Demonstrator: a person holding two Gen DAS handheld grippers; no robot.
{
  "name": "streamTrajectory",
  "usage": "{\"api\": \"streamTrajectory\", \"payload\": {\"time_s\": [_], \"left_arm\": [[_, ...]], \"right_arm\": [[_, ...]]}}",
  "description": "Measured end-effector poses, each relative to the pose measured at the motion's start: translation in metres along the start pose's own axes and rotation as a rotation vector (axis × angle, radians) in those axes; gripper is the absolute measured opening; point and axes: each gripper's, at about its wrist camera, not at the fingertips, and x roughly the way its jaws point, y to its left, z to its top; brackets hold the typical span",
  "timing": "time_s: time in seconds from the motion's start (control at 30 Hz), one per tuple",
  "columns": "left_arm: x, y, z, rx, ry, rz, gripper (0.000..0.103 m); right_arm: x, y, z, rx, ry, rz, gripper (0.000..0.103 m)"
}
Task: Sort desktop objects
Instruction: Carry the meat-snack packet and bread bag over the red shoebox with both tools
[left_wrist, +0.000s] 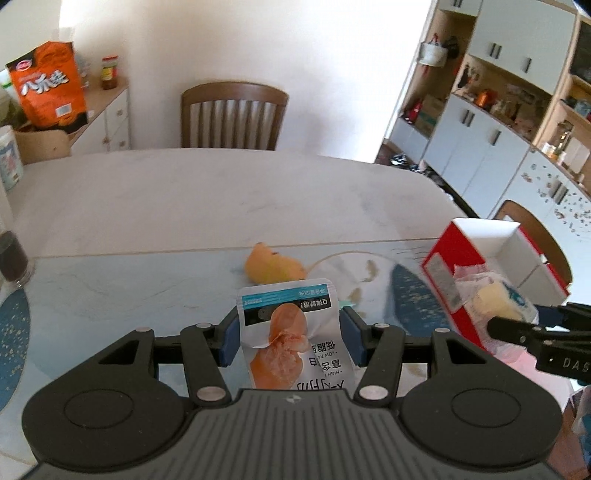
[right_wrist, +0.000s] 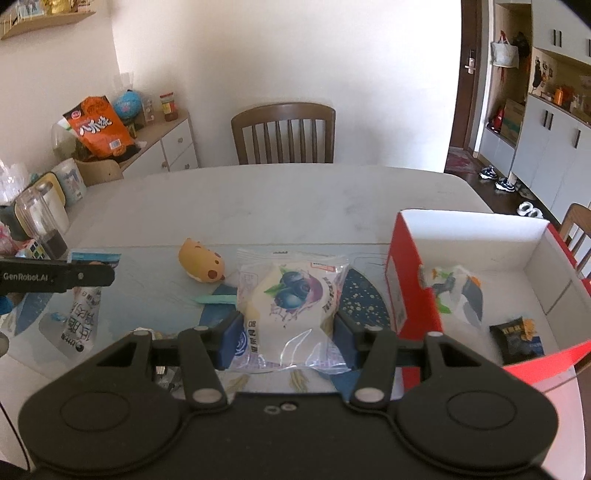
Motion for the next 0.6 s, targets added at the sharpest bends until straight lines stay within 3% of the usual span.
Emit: {"api": "streamTrajectory", "payload": {"time_s": [0.6], "left_arm": [[0.004, -0.095, 0.017, 0.07, -0.006, -0.132, 0.055]], "right_arm": [[-0.047, -0.064, -0.006, 0.059, -0.052, -0.025, 0.053]]}}
